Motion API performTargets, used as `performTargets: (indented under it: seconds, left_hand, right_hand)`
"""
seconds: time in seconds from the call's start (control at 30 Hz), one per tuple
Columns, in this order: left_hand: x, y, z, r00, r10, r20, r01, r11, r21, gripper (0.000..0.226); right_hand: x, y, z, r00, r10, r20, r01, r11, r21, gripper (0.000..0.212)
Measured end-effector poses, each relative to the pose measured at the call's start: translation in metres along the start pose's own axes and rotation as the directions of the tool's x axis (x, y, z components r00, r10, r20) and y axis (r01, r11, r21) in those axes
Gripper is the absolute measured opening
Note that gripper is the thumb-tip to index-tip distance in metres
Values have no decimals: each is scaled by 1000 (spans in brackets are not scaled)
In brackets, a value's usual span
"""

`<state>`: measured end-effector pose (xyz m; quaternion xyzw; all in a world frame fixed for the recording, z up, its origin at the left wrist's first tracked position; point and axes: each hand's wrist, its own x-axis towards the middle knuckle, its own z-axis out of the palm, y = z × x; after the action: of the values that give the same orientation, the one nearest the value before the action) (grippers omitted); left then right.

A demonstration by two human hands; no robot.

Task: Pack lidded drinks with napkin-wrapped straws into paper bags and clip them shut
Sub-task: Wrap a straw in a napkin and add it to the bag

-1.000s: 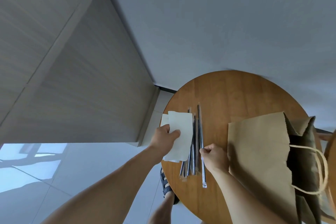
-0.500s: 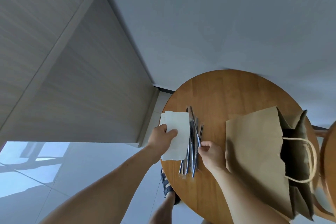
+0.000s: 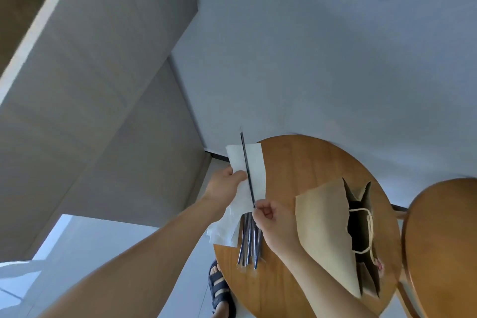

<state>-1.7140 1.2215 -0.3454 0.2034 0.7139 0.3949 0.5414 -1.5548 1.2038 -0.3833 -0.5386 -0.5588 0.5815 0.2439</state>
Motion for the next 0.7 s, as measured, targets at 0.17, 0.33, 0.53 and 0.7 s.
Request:
performTargets:
  seconds: [0.17,0.33,0.53,0.7]
  left_hand:
    - [-20,17,3,996,77,35,-75,996,-51,17]
    - [-44,45,5,978,152,143,-147,988,-43,16]
    - [-74,79,22,929,218,300,-223,975,-19,15]
    - [-86,97,46,899,252,359,-249,967,-56,16]
  right_hand:
    - [-10,-27,-16,998,-14,63,16,999,-30,8]
    - [-6,-72,-52,986,-80,-149,71,995,-66,34]
    - [-9,-120,-92,988,-127,89,122,991,62,27]
    - [-14,-132,-118,989,-143,39,144,990,-4,18]
